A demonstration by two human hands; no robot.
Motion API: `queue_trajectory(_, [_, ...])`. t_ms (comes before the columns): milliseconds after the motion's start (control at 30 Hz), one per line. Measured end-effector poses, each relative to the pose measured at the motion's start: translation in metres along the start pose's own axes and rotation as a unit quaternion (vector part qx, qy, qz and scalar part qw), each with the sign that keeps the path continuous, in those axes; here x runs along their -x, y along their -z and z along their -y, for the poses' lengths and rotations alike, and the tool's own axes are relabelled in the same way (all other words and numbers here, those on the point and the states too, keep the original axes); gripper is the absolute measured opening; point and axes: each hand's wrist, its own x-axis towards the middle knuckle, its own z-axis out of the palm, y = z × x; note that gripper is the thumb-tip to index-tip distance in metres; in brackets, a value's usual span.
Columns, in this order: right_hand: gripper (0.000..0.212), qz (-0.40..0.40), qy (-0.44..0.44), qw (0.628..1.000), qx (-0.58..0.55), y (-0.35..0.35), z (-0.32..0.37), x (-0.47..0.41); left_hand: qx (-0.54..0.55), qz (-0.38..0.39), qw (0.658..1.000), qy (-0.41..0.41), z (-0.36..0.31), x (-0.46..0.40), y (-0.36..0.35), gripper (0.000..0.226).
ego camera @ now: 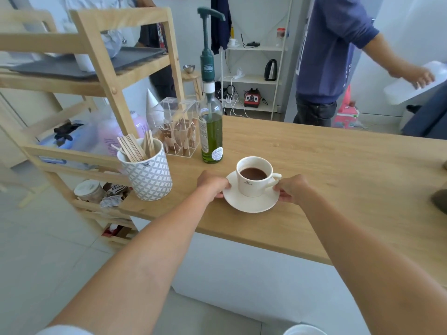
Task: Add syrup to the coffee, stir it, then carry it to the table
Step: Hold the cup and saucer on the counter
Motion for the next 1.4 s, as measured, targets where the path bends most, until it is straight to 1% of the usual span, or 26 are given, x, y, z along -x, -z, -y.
queue_trajectory(133, [0.014, 0.002, 0.002, 1.0, 0.006, -0.017, 0.004, -0.007, 0.002, -0.011, 1.0, 0.004, 0.001, -0.009, 0.013, 0.031])
queue_trajectory(200, [0.013, 0.003, -0.001, 1.0, 0.008, -0.026, 0.006, -0.009, 0.0, -0.016, 1.0, 0.005, 0.002, -0.015, 0.02, 0.042])
queue_trajectory(267, [0.016, 0.008, -0.004, 1.0, 0.009, -0.036, 0.009, -0.011, -0.007, -0.02, 1.0, 0.005, 0.004, -0.023, 0.026, 0.041])
queue_trajectory(333, [0.014, 0.008, -0.009, 1.0, 0.007, -0.044, 0.011, -0.013, -0.012, -0.018, 1.0, 0.007, 0.005, -0.031, 0.031, 0.037])
queue_trajectory(467, [0.013, 0.003, -0.022, 1.0, -0.01, -0.056, 0.014, -0.018, -0.02, -0.02, 1.0, 0.008, 0.005, -0.043, 0.035, 0.049])
queue_trajectory(567, [0.016, 0.001, -0.026, 1.0, -0.017, -0.063, 0.016, -0.022, -0.03, -0.025, 0.999, 0.01, 0.004, -0.047, 0.038, 0.049])
queue_trajectory(800, [0.015, 0.009, -0.026, 0.999, -0.02, -0.062, 0.016, -0.024, -0.053, -0.025, 0.998, -0.004, 0.005, -0.05, 0.038, 0.051])
queue_trajectory(833, [0.015, 0.009, -0.024, 0.999, -0.019, -0.063, 0.015, -0.024, -0.054, -0.027, 0.998, -0.004, 0.006, -0.051, 0.038, 0.05])
queue_trajectory(867, [0.015, -0.002, -0.033, 0.999, -0.021, -0.077, 0.018, -0.036, -0.062, -0.015, 0.998, 0.004, 0.006, -0.07, 0.042, 0.048])
queue_trajectory(967, [0.021, -0.014, -0.027, 1.0, -0.006, -0.081, 0.015, -0.042, -0.075, -0.002, 0.997, 0.002, 0.009, -0.08, 0.042, 0.031])
queue_trajectory(1100, [0.015, -0.038, -0.018, 0.999, 0.007, -0.082, 0.012, -0.049, -0.094, -0.011, 0.995, -0.012, 0.011, -0.087, 0.042, 0.024])
queue_trajectory(1233, [0.012, -0.062, 0.005, 0.997, 0.052, -0.085, 0.009, -0.052, -0.16, -0.026, 0.986, -0.042, 0.015, -0.091, 0.04, 0.026])
queue_trajectory(1333, [0.013, -0.073, 0.067, 0.98, 0.171, -0.083, 0.005, -0.044, -0.223, -0.028, 0.972, -0.068, 0.017, -0.088, 0.041, 0.014])
queue_trajectory(1400, [0.018, -0.07, 0.119, 0.963, 0.231, -0.081, -0.001, -0.037, -0.256, -0.028, 0.962, -0.086, 0.018, -0.085, 0.042, 0.012])
